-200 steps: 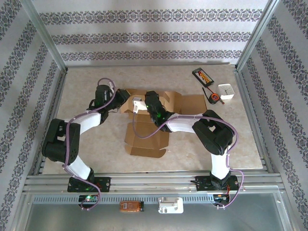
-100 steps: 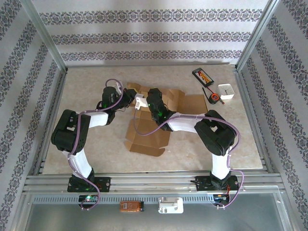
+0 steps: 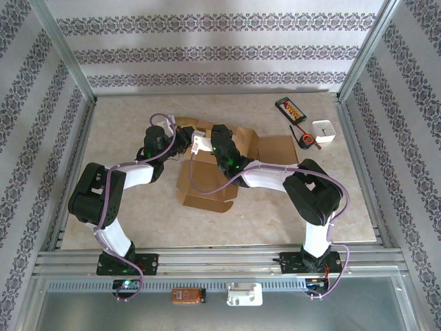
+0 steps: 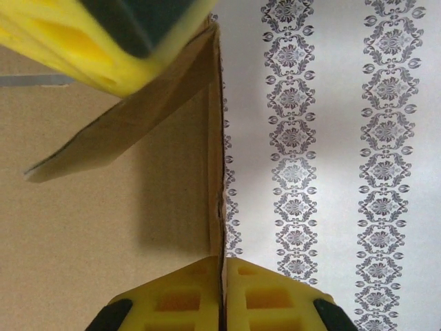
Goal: Fold the paper box
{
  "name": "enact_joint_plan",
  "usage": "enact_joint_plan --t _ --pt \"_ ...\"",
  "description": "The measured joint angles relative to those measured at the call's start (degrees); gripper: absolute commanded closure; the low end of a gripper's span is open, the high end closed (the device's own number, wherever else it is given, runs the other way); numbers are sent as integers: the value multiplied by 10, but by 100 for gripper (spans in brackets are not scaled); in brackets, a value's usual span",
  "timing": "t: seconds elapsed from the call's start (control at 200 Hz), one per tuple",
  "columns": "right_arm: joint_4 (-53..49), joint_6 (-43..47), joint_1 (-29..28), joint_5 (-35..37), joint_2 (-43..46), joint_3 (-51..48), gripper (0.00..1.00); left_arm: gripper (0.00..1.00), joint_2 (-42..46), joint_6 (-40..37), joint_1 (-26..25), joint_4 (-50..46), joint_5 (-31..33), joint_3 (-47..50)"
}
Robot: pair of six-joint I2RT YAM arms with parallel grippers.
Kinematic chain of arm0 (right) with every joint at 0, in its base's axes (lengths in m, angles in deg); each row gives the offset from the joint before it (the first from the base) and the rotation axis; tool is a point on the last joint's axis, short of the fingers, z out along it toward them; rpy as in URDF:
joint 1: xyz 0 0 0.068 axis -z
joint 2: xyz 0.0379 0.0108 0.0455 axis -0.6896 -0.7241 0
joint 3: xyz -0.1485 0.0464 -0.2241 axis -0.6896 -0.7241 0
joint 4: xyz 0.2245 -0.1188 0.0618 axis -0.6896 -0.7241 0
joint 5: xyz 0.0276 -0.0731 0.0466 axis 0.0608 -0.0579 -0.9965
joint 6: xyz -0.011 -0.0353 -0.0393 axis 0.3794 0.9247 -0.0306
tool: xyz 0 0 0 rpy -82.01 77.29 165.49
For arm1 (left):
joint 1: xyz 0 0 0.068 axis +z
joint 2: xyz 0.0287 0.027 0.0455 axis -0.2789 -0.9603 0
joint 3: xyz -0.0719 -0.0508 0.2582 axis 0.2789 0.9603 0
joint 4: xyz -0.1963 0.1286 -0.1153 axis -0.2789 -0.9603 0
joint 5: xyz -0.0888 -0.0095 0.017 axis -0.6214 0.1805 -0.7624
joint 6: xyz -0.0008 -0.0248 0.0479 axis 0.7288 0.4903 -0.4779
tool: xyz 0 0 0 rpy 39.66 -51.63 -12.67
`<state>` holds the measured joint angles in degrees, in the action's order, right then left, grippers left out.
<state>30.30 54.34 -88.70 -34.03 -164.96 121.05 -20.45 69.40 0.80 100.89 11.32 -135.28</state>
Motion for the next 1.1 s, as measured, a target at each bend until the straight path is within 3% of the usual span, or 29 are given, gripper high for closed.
enact_joint_plan --t 0.205,0.415,0.54,0.814,1.099 --pt "-1 -7 8 -5 2 -1 91 70 18 -49 1 -16 12 16" --pt "-2 -8 15 -10 9 -8 91 64 142 -241 1 -186 105 29" --pt "-2 -8 15 -11 9 -8 91 62 166 -332 1 -240 130 39" --pt "-3 -8 15 -11 9 -8 91 55 108 -408 1 -315 139 45" --pt "-8 -9 15 -13 9 -8 90 45 -18 -425 25 -305 81 -17"
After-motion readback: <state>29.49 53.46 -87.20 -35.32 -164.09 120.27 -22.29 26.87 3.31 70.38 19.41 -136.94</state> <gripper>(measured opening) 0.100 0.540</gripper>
